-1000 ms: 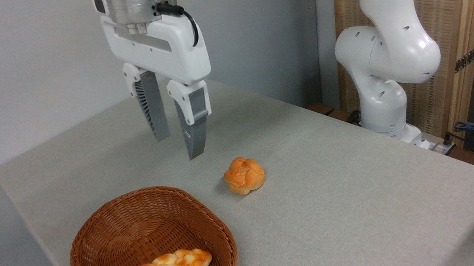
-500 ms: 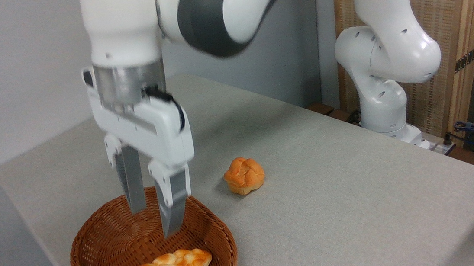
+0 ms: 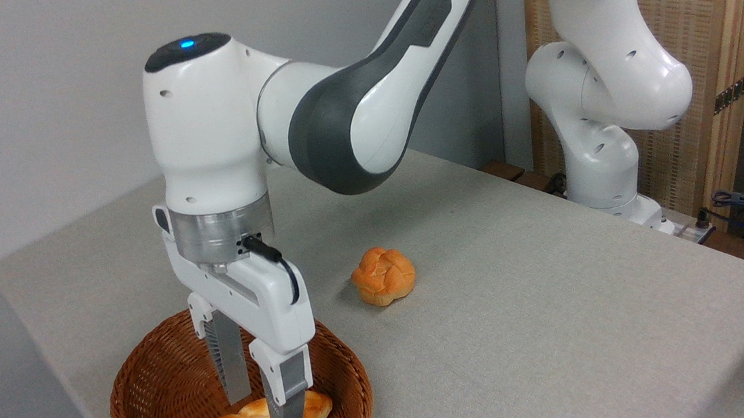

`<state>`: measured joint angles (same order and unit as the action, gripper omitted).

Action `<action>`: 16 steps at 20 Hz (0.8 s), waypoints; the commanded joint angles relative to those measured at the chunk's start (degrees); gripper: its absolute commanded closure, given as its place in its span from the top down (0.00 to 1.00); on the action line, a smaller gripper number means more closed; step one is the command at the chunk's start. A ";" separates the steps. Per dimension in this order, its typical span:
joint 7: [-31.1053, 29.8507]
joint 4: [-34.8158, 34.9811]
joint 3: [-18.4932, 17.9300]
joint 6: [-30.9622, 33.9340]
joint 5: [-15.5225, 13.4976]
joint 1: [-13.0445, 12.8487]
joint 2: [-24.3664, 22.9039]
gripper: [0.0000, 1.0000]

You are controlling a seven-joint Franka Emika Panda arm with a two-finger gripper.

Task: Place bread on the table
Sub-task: 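Lower the open gripper into the basket over the braided bread, then close the gripper on the braided bread loaf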

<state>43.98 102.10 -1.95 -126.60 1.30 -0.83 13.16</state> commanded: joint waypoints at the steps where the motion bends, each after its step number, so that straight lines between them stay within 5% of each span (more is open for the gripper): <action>1: 2.95 0.38 0.27 -1.19 0.90 -0.13 0.81 1.00; 6: 3.39 2.40 0.98 -6.46 1.07 -0.04 1.87 0.99; 10: 3.66 2.58 0.98 -7.08 3.36 -0.04 1.87 0.41; 16: 3.74 2.58 0.98 -6.99 3.54 -0.04 1.79 0.31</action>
<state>47.06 104.03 -1.11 -132.32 4.01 -0.96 15.39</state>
